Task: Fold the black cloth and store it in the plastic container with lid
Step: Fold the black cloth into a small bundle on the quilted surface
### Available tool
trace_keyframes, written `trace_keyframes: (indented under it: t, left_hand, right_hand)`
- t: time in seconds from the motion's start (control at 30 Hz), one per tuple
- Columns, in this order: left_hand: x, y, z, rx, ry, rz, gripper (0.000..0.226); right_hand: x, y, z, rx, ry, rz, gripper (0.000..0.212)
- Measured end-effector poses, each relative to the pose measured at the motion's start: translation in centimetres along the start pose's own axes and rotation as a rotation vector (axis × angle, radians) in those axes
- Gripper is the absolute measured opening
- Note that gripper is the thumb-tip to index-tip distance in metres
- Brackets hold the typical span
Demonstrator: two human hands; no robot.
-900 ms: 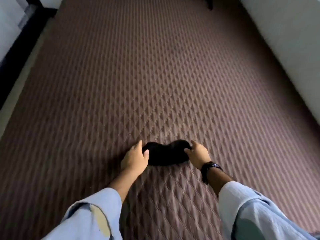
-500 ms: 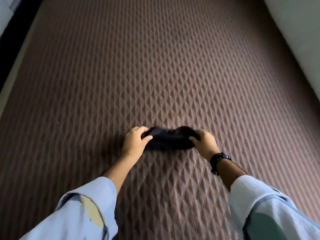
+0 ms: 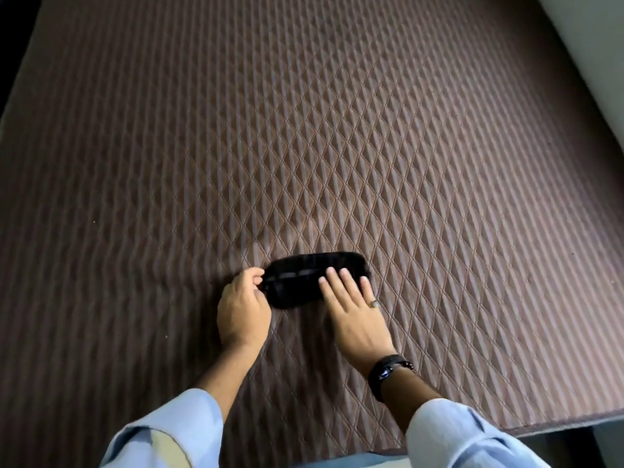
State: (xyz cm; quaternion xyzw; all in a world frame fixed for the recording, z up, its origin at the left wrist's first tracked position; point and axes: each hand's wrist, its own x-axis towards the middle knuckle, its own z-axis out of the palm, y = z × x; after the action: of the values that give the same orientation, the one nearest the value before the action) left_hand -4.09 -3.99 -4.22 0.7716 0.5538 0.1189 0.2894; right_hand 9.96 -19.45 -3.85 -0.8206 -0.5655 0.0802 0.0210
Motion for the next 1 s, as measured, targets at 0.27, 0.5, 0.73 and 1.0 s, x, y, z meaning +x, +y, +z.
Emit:
trace_keyframes:
  t: [0.27,0.5,0.73,1.0]
  left_hand:
    - [1.3,3.4,-0.1,-0.176,-0.147,-0.357,0.035]
    - [-0.3,10.4,0.7,-0.373,-0.288,-0.079,0.028]
    - [-1.6,10.1,2.8,0.068,-0.316,0.064,0.027]
    - [-3.2,10.4,3.3,-0.281,-0.386,-0.069,0.024]
  right_hand:
    - [1.8,-2.7,1.0,0.197,-0.188,0.200,0.068]
    - [0.6,-2.0,-0.7,0.649,0.114,0.449,0.039]
    - [1.4,3.1,-1.8,1.111,0.267,1.063,0.038]
    - [1.5,3.6,-3.0,1.230,0.035,1.023,0.008]
